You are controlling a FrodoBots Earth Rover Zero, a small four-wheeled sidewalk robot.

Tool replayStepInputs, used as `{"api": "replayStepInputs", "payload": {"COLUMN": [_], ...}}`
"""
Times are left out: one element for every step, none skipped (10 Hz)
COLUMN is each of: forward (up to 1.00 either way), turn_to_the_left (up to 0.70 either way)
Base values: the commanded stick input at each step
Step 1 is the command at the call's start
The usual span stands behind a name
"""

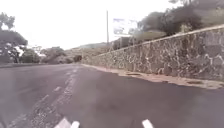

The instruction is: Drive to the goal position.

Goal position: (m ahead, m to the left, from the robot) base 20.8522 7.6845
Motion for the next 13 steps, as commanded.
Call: {"api": "replayStepInputs", "payload": {"forward": [0.50, 0.50, 0.50, 0.50, 0.50, 0.50, 0.50, 0.50, 0.50, 0.50, 0.50, 0.50, 0.50], "turn_to_the_left": [0.00, 0.00, 0.00, 0.00, 0.29, 0.50, 0.50, 0.50, 0.38, 0.13, 0.00, 0.00, 0.00]}}
